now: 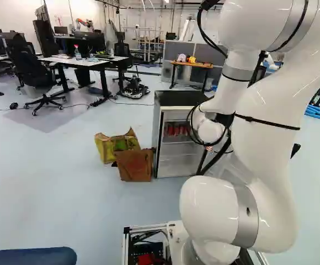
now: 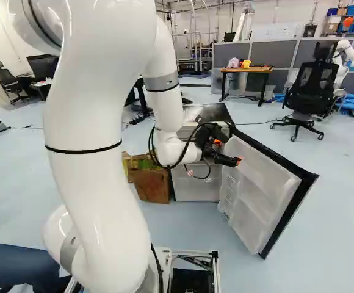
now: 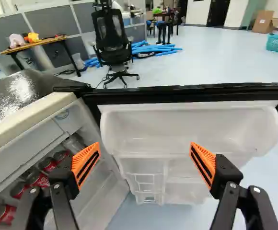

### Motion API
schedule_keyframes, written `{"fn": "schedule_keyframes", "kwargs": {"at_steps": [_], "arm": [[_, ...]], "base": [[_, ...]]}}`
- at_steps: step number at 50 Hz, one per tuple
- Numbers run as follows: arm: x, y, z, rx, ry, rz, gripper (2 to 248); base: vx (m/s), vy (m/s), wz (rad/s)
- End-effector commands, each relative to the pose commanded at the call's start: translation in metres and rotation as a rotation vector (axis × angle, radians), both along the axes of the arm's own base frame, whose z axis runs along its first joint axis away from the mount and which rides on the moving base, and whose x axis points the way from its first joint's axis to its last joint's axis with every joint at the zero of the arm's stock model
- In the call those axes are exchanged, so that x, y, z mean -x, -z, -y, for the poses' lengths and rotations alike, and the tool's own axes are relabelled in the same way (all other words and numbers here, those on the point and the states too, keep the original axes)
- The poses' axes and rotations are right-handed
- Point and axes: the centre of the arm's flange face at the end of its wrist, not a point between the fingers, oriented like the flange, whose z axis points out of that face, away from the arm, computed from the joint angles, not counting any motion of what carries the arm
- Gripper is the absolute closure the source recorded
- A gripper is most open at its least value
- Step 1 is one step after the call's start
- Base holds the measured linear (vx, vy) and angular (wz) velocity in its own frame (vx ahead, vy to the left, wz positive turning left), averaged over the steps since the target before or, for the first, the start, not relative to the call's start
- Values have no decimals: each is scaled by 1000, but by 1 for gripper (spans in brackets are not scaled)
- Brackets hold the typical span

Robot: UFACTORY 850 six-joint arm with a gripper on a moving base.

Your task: Grab a drink from the fridge

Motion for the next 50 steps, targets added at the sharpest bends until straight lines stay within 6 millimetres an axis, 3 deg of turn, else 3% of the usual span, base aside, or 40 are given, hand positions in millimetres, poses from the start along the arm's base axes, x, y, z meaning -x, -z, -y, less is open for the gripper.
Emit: {"fn": "schedule_keyframes", "kwargs": {"at_steps": [24,50], "arm": [[5,25,-14,-31,-236,-103,3],[-9,57,-30,-60,-507,-202,3]], "base": [[0,0,0],[0,0,0]]}}
